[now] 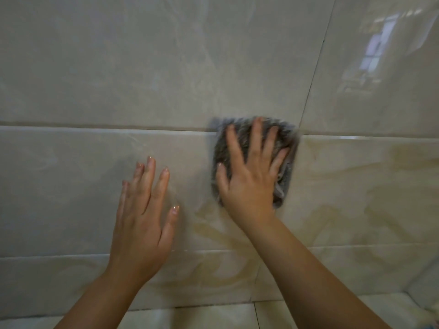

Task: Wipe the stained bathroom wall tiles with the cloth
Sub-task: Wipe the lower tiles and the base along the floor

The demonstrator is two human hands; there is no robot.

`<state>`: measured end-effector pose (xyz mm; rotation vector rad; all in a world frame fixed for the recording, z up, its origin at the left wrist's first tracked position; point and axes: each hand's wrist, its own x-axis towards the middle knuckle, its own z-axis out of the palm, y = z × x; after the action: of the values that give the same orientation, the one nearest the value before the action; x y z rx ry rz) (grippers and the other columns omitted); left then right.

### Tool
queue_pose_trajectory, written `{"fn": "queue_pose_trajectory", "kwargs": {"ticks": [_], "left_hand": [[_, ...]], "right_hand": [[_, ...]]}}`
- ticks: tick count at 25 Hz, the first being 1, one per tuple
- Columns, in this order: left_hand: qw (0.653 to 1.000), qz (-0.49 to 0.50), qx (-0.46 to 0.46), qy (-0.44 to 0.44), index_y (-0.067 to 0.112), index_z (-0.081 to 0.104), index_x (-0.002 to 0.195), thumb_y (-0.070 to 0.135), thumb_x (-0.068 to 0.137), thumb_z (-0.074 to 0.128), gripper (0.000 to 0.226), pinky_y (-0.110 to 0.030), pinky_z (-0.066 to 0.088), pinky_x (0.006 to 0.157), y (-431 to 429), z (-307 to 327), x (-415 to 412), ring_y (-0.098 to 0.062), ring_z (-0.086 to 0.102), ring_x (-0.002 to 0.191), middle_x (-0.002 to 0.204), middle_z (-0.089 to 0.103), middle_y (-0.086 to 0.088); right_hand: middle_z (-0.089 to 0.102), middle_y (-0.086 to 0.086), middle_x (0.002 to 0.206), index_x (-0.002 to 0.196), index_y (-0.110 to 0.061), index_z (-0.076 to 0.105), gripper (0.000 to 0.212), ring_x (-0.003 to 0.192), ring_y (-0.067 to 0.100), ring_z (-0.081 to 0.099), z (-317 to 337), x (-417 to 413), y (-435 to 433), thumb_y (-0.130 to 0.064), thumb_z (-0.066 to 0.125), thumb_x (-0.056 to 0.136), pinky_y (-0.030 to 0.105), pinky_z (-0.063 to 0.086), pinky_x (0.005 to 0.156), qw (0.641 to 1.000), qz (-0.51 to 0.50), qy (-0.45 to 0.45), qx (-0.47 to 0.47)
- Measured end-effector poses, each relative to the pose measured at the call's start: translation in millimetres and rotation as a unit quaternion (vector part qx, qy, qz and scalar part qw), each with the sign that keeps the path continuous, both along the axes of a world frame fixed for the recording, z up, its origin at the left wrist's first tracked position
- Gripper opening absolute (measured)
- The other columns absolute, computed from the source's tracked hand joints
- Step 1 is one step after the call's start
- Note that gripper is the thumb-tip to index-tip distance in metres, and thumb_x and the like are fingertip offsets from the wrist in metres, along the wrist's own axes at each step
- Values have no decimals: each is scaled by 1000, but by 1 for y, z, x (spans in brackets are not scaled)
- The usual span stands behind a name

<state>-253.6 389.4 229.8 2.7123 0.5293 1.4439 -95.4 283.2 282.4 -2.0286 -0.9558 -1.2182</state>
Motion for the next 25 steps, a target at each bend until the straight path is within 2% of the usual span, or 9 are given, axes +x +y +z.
{"fn": "queue_pose_trajectory", "kwargs": {"ticks": [2,6,8,13,17,19,21,23,25], "left_hand": [[1000,4,-5,-5,10,27,153,31,95,39,62,-57,16,119,1,1,0,-25,8,152,165,11,-8],[1000,8,-10,-14,12,25,153,32,95,38,63,-56,15,119,5,5,-4,-25,8,152,165,9,-7],[1000,14,-3,-10,11,26,153,32,95,38,63,-57,15,119,8,3,-8,-25,8,152,165,8,-6],[999,39,-20,14,10,29,152,33,95,36,62,-56,14,119,20,-12,-22,-23,7,153,165,9,-6],[998,59,-37,11,11,28,153,34,95,37,63,-51,12,121,32,-15,-30,-20,4,153,165,9,-6],[997,63,-43,13,11,27,153,34,95,37,63,-53,13,121,36,-17,-35,-21,5,152,165,9,-6],[996,73,-54,16,12,27,153,34,95,36,63,-53,13,121,41,-21,-44,-22,5,153,165,9,-6],[993,88,-72,16,12,25,154,32,95,36,63,-52,12,121,46,-26,-52,-21,3,153,165,8,-6],[991,100,-92,11,12,24,154,30,95,37,63,-52,11,122,49,-27,-57,-20,1,153,165,5,-4]], "right_hand": [[14,10,161,150,-33,29,67,149,34,6,-5,8,-8,-43,53,88,61,5,117,997,17,-52,-50],[16,17,160,150,-27,29,69,147,38,8,-1,52,-37,-44,51,87,59,3,116,997,-54,3,54],[18,22,158,150,-22,29,69,146,41,9,-24,59,-40,-40,49,87,62,5,116,993,-81,23,87],[13,16,158,144,-23,32,64,145,40,6,-120,30,-32,-39,48,84,64,10,113,998,-50,23,-32],[20,21,157,147,-24,33,64,145,40,9,-56,38,-23,-38,48,86,56,-2,117,999,-36,4,33],[22,23,157,147,-21,35,62,145,41,10,-48,39,-16,-37,48,88,56,-3,117,996,-49,14,71],[17,22,158,146,-21,35,61,144,43,10,-88,30,-14,-36,47,88,61,3,116,998,-58,12,35],[7,14,161,141,-23,37,57,143,42,8,-145,16,-16,-37,46,86,65,9,112,997,-42,-5,-57],[5,11,160,138,-25,40,53,141,41,9,-167,1,-4,-36,47,86,66,9,110,994,-20,-29,-103]]}}
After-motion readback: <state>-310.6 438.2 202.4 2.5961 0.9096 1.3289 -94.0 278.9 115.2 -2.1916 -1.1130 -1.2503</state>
